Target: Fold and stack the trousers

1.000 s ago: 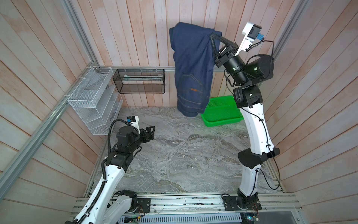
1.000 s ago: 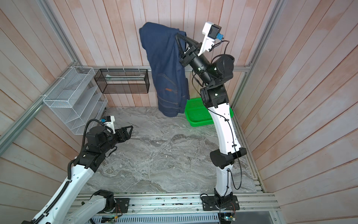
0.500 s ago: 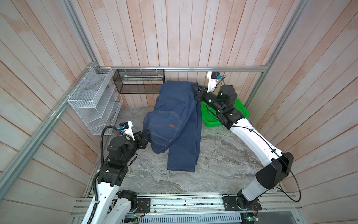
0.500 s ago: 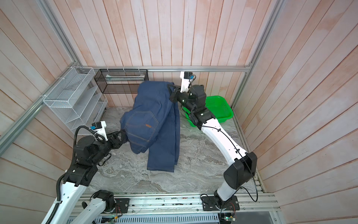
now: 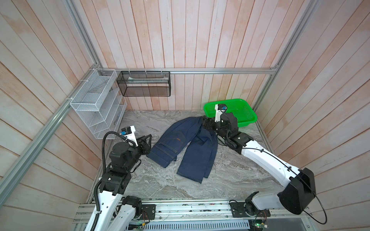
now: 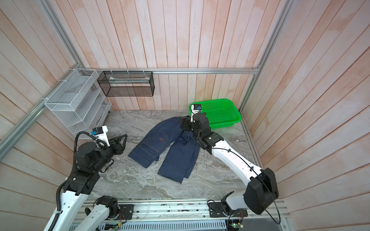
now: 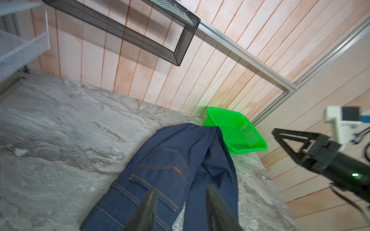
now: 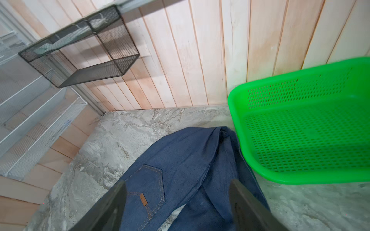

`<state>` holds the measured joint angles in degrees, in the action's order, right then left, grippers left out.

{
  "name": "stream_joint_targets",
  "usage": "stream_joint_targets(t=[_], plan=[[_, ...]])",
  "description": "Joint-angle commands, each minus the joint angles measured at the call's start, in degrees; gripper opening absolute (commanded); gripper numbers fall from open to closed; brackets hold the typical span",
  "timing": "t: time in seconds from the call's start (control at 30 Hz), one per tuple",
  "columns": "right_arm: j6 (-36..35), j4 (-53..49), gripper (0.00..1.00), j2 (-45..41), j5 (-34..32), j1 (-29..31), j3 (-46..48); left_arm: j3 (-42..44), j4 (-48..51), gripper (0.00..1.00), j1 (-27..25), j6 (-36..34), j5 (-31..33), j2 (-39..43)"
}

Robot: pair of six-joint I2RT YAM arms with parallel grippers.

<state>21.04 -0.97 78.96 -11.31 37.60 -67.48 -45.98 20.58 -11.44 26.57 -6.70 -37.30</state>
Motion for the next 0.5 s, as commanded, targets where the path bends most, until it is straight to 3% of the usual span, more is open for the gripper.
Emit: stream_joint_targets(t=[0.0, 0.17, 0.33, 0.47], plan=[[-10.7, -1.7, 0.8, 1.8, -3.9, 7.1, 2.0, -2.3, 0.9, 0.53, -0.2, 1.3, 2.7, 2.0], [-31.3, 10.0, 0.78, 7.1, -0.3, 21.0, 8.9, -4.8, 3.0, 0.58, -0.2, 2.1, 6.1, 4.2], [-36.0, 8.0, 0.76, 19.2, 4.4, 27.1, 1.6, -6.2, 5.0, 0.71, -0.2, 3.5, 11.1, 6.9], [-33.9, 5.1, 0.75, 28.7, 6.5, 29.6, -6.5, -5.6, 5.7, 0.78, -0.2, 4.6, 17.7, 11.6]])
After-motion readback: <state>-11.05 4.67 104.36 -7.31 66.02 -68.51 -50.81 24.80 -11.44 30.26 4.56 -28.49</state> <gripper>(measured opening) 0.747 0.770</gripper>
